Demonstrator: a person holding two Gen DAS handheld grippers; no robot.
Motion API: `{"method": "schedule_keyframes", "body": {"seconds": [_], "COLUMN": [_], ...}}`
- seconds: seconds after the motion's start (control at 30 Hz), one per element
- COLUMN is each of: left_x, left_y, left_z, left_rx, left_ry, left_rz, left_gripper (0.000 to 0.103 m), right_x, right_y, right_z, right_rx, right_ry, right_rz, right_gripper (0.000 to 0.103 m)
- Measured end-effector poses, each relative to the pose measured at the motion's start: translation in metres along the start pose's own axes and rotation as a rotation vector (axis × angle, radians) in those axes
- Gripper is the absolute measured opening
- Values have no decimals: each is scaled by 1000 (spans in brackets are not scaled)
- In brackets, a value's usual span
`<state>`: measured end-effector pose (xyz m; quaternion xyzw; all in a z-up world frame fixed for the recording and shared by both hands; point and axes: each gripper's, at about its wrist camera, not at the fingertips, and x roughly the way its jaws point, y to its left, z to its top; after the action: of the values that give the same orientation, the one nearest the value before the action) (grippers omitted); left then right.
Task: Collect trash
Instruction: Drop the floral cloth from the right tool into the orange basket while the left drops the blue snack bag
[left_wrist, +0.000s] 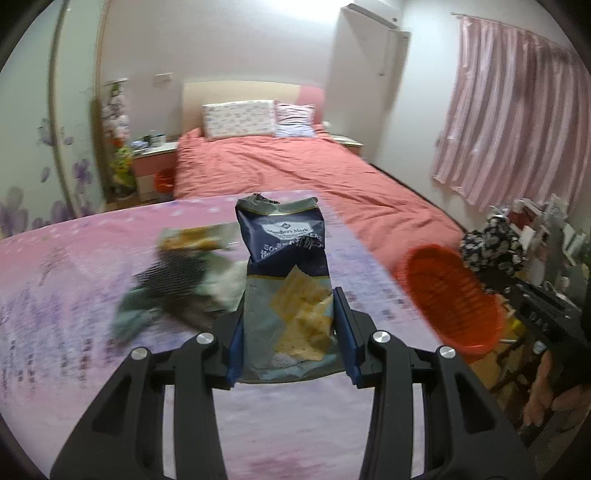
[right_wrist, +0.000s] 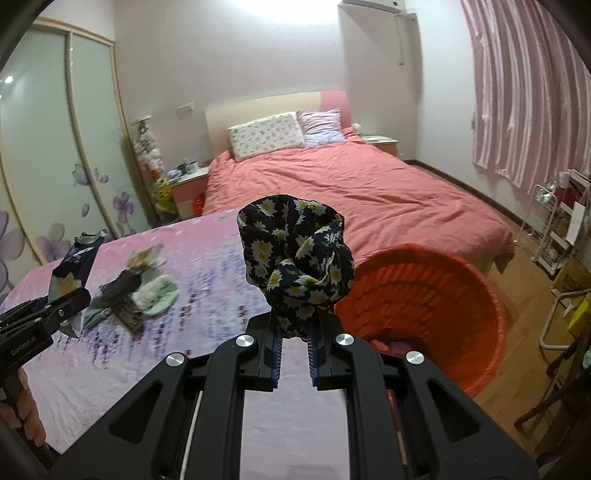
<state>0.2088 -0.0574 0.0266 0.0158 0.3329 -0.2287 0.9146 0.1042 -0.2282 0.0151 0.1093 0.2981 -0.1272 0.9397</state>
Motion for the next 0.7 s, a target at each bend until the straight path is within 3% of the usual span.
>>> {"method": "schedule_keyframes", "body": {"seconds": [0.43, 0.7], "left_x": [60, 124], "left_y": [-132, -192], "left_z": [15, 14], "left_rx": [115, 194], "left_ry": [34, 117], "left_rz": [-222, -285], "left_gripper": [42, 46], "right_x": [15, 47], "right_y": [-85, -135], "right_z": [10, 9], "right_rx": [131, 250], "right_ry": [3, 45], "right_rz": [-74, -50], "right_gripper": [12, 15]}}
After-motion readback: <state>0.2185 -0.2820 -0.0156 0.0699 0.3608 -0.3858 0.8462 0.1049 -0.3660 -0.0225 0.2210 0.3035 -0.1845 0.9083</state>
